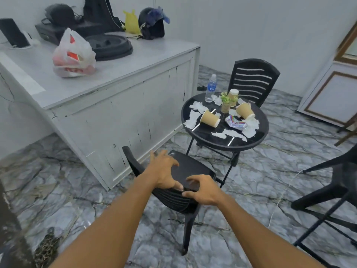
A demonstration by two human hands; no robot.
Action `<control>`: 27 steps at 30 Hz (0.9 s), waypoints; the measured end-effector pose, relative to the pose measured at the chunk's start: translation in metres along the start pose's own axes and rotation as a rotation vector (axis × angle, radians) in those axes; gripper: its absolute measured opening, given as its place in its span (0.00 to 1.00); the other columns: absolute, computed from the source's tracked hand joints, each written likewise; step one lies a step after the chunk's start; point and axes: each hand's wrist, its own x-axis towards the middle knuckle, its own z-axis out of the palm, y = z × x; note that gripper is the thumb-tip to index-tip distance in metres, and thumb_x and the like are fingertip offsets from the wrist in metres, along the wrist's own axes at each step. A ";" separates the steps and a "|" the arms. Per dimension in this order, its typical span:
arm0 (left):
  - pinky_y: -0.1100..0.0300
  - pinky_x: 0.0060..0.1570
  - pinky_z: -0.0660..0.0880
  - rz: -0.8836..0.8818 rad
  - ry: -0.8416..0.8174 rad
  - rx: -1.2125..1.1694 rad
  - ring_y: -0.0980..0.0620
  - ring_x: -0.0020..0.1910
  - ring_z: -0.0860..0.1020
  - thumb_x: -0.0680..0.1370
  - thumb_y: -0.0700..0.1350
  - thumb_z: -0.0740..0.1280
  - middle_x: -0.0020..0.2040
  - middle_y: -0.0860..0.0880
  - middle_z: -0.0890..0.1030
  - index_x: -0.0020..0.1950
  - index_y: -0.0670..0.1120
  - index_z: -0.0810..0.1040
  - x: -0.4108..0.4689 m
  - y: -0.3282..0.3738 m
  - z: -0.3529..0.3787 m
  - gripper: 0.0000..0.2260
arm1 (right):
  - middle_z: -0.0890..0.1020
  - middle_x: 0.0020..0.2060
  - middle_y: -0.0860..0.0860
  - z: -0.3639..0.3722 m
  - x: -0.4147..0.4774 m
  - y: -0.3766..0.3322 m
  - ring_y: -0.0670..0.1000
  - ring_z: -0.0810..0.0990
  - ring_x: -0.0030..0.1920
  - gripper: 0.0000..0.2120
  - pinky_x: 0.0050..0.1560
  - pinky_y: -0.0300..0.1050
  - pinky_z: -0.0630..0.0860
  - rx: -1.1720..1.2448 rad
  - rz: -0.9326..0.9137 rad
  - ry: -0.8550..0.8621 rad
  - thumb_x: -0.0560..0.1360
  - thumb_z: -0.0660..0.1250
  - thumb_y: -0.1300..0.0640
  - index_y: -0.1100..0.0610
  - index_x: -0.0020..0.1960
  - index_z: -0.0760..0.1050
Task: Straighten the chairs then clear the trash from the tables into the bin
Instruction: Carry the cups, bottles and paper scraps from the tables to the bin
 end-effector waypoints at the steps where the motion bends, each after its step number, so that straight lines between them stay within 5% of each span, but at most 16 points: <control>1: 0.39 0.74 0.56 0.021 0.001 -0.056 0.47 0.73 0.63 0.63 0.71 0.72 0.70 0.49 0.72 0.70 0.53 0.73 0.004 0.011 -0.006 0.40 | 0.81 0.58 0.46 -0.014 -0.006 0.006 0.47 0.78 0.58 0.34 0.59 0.47 0.77 -0.018 0.008 0.025 0.65 0.72 0.33 0.49 0.66 0.75; 4: 0.50 0.65 0.72 0.005 0.002 -0.204 0.47 0.67 0.72 0.69 0.65 0.73 0.68 0.48 0.74 0.71 0.50 0.73 0.023 0.042 -0.018 0.34 | 0.82 0.57 0.48 -0.058 -0.018 0.026 0.47 0.79 0.56 0.31 0.57 0.47 0.78 -0.025 0.043 0.089 0.68 0.72 0.36 0.51 0.65 0.76; 9: 0.53 0.62 0.72 0.024 0.033 -0.189 0.46 0.65 0.75 0.73 0.57 0.72 0.67 0.47 0.77 0.69 0.47 0.75 0.063 0.096 -0.035 0.27 | 0.82 0.55 0.48 -0.128 -0.029 0.067 0.48 0.80 0.56 0.20 0.58 0.45 0.77 -0.019 0.106 0.215 0.71 0.72 0.45 0.52 0.61 0.79; 14: 0.55 0.44 0.76 0.004 0.136 -0.250 0.47 0.46 0.78 0.67 0.50 0.70 0.44 0.49 0.80 0.46 0.46 0.79 0.111 0.151 -0.034 0.11 | 0.82 0.53 0.47 -0.178 -0.023 0.121 0.47 0.80 0.55 0.17 0.58 0.43 0.77 0.056 0.149 0.239 0.72 0.73 0.49 0.53 0.59 0.80; 19: 0.55 0.50 0.78 -0.012 0.147 -0.360 0.47 0.52 0.79 0.65 0.45 0.66 0.49 0.49 0.82 0.48 0.47 0.82 0.160 0.207 -0.022 0.14 | 0.78 0.42 0.43 -0.224 -0.005 0.176 0.45 0.77 0.44 0.14 0.47 0.40 0.74 0.038 0.120 0.258 0.71 0.73 0.49 0.52 0.55 0.82; 22: 0.53 0.57 0.76 -0.047 0.106 -0.389 0.48 0.60 0.75 0.68 0.46 0.67 0.57 0.48 0.80 0.60 0.47 0.80 0.185 0.227 -0.020 0.19 | 0.80 0.46 0.46 -0.248 0.008 0.201 0.45 0.77 0.46 0.15 0.47 0.37 0.71 0.055 0.097 0.251 0.73 0.73 0.51 0.55 0.58 0.80; 27: 0.51 0.59 0.76 -0.119 0.100 -0.412 0.48 0.62 0.72 0.68 0.50 0.68 0.58 0.51 0.77 0.60 0.48 0.78 0.222 0.244 -0.019 0.21 | 0.83 0.51 0.48 -0.275 0.042 0.235 0.47 0.80 0.50 0.16 0.53 0.41 0.76 0.053 0.116 0.213 0.73 0.73 0.51 0.54 0.59 0.80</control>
